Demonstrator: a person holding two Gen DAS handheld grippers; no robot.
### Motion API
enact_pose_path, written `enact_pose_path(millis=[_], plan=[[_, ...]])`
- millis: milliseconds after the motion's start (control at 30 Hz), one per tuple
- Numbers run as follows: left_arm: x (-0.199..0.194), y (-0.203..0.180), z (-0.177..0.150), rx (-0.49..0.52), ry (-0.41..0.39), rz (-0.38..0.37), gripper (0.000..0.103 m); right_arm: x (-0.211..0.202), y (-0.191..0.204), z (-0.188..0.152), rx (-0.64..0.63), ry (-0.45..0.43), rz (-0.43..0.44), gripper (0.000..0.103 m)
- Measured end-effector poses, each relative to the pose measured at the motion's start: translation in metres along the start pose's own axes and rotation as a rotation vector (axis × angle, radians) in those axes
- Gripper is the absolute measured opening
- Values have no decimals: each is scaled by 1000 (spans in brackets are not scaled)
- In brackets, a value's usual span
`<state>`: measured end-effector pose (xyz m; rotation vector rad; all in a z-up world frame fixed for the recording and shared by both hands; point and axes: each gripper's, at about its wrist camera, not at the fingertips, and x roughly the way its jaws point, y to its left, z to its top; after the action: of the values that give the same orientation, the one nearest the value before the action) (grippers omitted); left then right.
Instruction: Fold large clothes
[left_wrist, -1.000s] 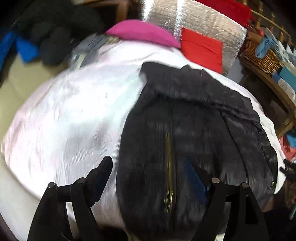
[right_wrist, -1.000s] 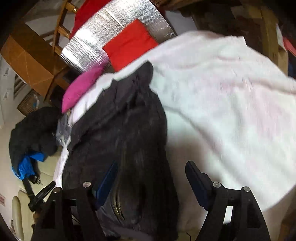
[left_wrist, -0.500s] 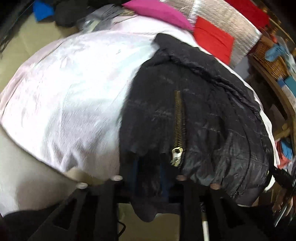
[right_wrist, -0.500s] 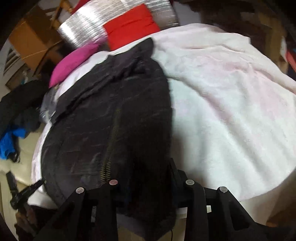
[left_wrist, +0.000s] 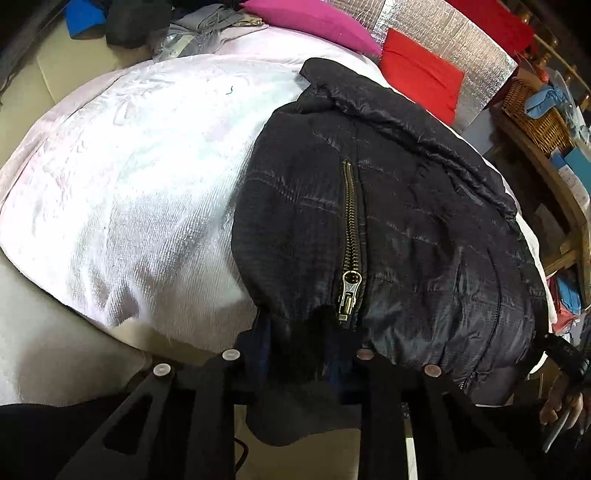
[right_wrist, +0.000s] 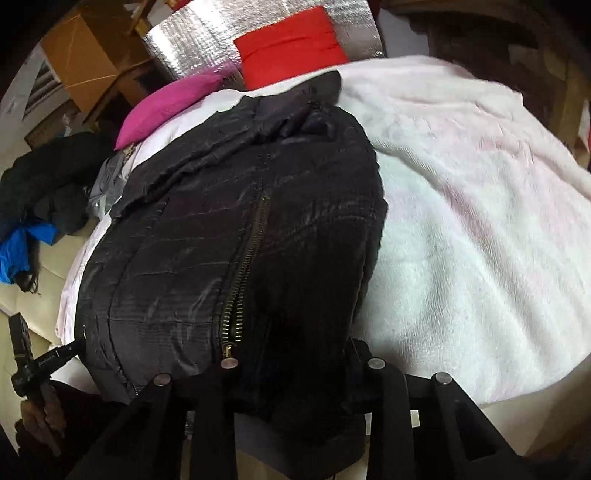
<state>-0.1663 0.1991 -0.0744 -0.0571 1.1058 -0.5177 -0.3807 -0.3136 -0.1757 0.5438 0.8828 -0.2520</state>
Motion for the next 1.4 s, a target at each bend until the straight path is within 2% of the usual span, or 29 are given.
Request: enact_pose_path(millis=[33, 67, 100, 133, 200, 233, 267, 333, 433, 500, 533, 567, 633, 700, 767, 800, 833, 967, 1000, 1067, 1133, 1200, 1300, 1367, 1400], plan=[[0, 1, -1, -1, 6, -4, 30, 3, -4, 0, 20, 13, -4, 36], [1, 3, -2, -8, 16, -11, 43, 5, -8, -1, 38, 20, -5, 37], [7, -1, 0, -16, 25, -9, 48, 6, -10, -2, 47, 23, -8, 46], [9, -3, 3, -19, 28, 1, 49, 7, -9, -2, 49, 29, -15, 58], [12, -4, 4, -21, 27, -6, 47, 11, -14, -4, 42, 38, -28, 58], [10, -2, 4, -23, 22, -14, 42, 11, -12, -5, 13, 39, -27, 49], [7, -2, 4, -23, 3, -25, 27, 10, -9, -4, -12, 40, -23, 38], [0, -3, 8, -10, -34, -49, 16, 0, -2, -3, -64, 19, 12, 23], [-10, -8, 8, 15, -76, -81, 14, -15, 0, -1, -67, -19, 84, 21], [-6, -7, 7, 26, -55, -65, 16, -10, -7, -1, -51, 6, 75, 23], [-1, -5, 6, 11, -21, -64, 27, -3, -13, -2, -32, 41, 58, 25], [5, -1, 5, -16, 6, -60, 33, 3, -17, -3, -2, 70, 38, 27], [9, -1, 7, -45, 12, -69, 33, 6, -23, -5, 29, 73, 37, 35], [6, -1, 7, -35, 7, -80, 30, 3, -23, -5, 5, 71, 49, 37], [0, -1, 8, -18, -23, -91, 14, -1, -19, -6, -47, 69, 60, 25], [-3, -2, 9, -6, -33, -98, 13, -4, -15, -4, -59, 60, 75, 17], [-7, -2, 11, 5, -43, -111, 11, -12, -12, -4, -62, 43, 98, 14], [-24, -5, 17, -2, -108, -216, 10, -43, -5, 4, -66, -35, 162, 12], [-23, -5, 19, -7, -106, -219, 10, -45, -4, 7, -70, -41, 164, 12], [-11, 0, 18, -16, -45, -193, 15, -33, -3, 13, -74, -3, 155, 14], [4, 1, 14, -39, 22, -149, 25, -7, -10, 9, -48, 132, 124, 18], [5, 8, 13, -71, 27, -177, 26, 6, -21, 4, -4, 181, 93, 19], [1, 8, 10, -60, 5, -181, 21, 0, -30, -1, 44, 160, 138, 22], [-7, 5, 10, -22, -25, -177, 12, -6, -25, -5, -3, 134, 157, 22], [-10, 3, 10, -14, -39, -183, 12, -9, -21, -5, -36, 122, 146, 18]])
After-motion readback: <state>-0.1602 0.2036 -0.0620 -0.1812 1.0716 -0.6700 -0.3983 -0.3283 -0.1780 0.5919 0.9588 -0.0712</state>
